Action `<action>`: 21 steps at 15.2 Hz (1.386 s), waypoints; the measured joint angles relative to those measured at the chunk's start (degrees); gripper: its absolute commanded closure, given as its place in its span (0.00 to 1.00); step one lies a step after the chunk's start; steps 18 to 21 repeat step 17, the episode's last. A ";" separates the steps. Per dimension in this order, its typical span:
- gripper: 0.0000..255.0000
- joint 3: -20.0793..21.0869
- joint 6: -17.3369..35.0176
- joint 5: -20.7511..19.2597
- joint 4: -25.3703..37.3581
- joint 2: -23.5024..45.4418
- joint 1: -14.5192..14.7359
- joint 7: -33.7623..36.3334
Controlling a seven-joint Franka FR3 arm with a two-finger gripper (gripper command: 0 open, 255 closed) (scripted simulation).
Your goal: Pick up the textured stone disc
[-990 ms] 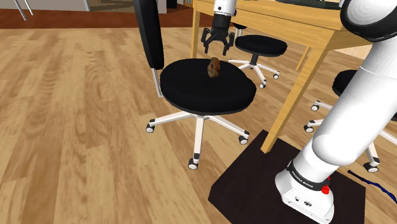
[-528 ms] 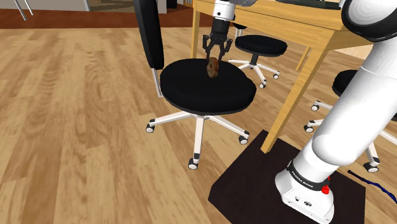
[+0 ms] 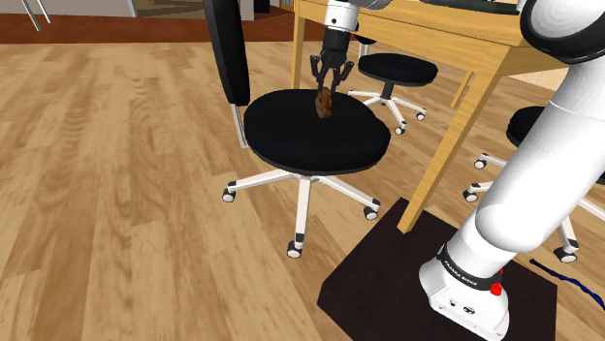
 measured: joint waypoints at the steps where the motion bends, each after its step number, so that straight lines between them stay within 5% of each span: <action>1: 1.00 0.03 0.19 0.18 0.04 0.00 -0.02 0.30; 21: 1.00 -0.06 -10.24 2.85 9.60 0.87 -0.61 1.86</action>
